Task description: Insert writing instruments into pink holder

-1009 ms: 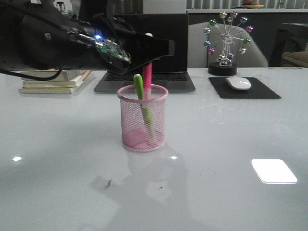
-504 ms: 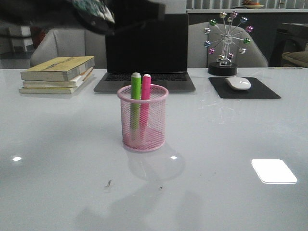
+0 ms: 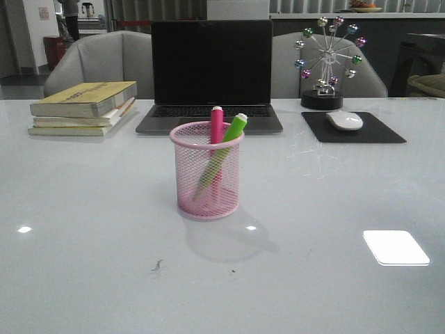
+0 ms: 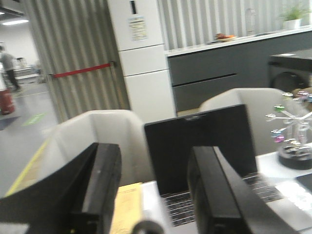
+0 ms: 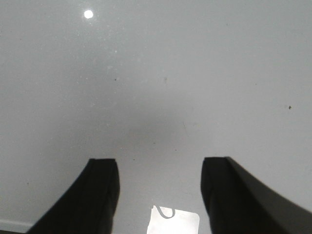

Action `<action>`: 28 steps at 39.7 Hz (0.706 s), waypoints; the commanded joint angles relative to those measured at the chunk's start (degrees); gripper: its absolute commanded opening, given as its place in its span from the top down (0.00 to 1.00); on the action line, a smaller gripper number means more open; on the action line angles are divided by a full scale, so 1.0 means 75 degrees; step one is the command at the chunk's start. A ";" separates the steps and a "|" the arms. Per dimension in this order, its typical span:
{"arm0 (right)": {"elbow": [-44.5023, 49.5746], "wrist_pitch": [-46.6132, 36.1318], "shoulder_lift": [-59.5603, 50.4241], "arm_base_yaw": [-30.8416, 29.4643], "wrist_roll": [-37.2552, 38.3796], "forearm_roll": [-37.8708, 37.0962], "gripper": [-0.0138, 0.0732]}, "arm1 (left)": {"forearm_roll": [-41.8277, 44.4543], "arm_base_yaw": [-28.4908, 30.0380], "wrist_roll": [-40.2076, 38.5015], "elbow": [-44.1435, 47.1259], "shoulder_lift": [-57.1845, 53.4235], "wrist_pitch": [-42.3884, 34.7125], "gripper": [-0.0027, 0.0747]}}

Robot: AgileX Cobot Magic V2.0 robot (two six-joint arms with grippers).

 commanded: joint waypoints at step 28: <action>-0.0206 -0.0556 -0.0169 -0.0060 0.0003 -0.0048 0.28 | -0.0171 0.2187 0.0084 0.3502 -0.4227 0.0922 0.51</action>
